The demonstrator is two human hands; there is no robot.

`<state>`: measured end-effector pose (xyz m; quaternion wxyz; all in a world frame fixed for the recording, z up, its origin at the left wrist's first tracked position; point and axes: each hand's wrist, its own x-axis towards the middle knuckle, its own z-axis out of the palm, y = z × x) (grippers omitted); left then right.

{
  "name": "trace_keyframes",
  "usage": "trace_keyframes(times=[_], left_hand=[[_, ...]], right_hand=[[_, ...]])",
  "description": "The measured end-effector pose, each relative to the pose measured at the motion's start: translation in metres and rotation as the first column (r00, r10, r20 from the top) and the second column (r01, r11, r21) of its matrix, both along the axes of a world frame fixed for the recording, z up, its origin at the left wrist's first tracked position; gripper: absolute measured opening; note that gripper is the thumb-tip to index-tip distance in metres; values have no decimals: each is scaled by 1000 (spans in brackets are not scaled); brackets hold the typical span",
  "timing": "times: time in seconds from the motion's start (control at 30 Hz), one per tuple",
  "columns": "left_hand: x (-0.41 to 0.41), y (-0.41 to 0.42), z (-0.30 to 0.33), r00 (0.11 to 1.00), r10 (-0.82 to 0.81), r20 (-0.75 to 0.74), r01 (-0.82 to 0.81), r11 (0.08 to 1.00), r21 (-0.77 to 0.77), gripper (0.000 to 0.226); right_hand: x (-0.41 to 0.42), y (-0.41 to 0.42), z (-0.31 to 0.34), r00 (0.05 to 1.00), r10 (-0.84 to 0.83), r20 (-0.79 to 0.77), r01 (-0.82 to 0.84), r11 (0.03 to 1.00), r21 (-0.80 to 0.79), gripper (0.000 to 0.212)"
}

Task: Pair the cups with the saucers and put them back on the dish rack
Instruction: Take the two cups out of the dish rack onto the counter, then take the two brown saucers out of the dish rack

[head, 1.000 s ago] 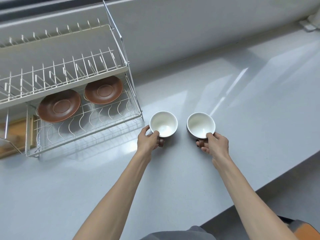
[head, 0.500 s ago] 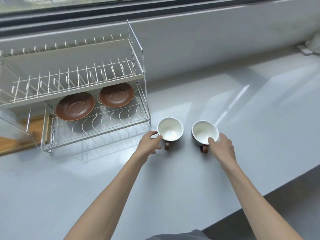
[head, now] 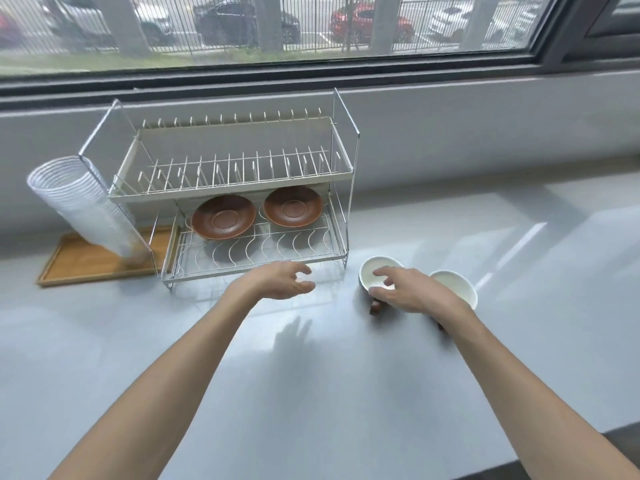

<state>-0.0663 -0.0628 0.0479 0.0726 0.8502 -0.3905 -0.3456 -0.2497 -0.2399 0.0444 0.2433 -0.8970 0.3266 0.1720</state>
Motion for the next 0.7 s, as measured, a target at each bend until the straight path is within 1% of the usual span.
trace_keyframes(times=[0.13,0.2,0.3,0.4,0.47,0.53,0.6,0.7], left_hand=[[22,23,11,964,-20,264,1,997,73,54],[31,31,11,943,-8,334,-19,997,78,54],[39,37,8,917,45,396,-55,998,13,54],[42,35,-1,870,156,468,-112,986,-121,53],[43,29,-8,843,284,456,-186,951,-248,52],[45,21,-13,821,384,423,-242,904,-352,52],[47,12,-19,810,425,404,-256,876,-408,53],[53,-1,-30,806,475,353,-298,841,-452,55]], right_hand=[[42,18,10,981,193,-33,-196,970,-146,56],[61,27,13,970,243,-1,-239,951,-197,54],[84,37,12,951,287,119,-243,926,-287,48],[104,42,5,923,282,263,-192,928,-320,45],[115,42,-1,894,290,342,-163,921,-354,47],[126,40,-10,876,289,386,-133,914,-383,50],[137,36,-17,869,273,413,-102,915,-390,52],[154,30,-25,855,259,449,-78,920,-383,53]])
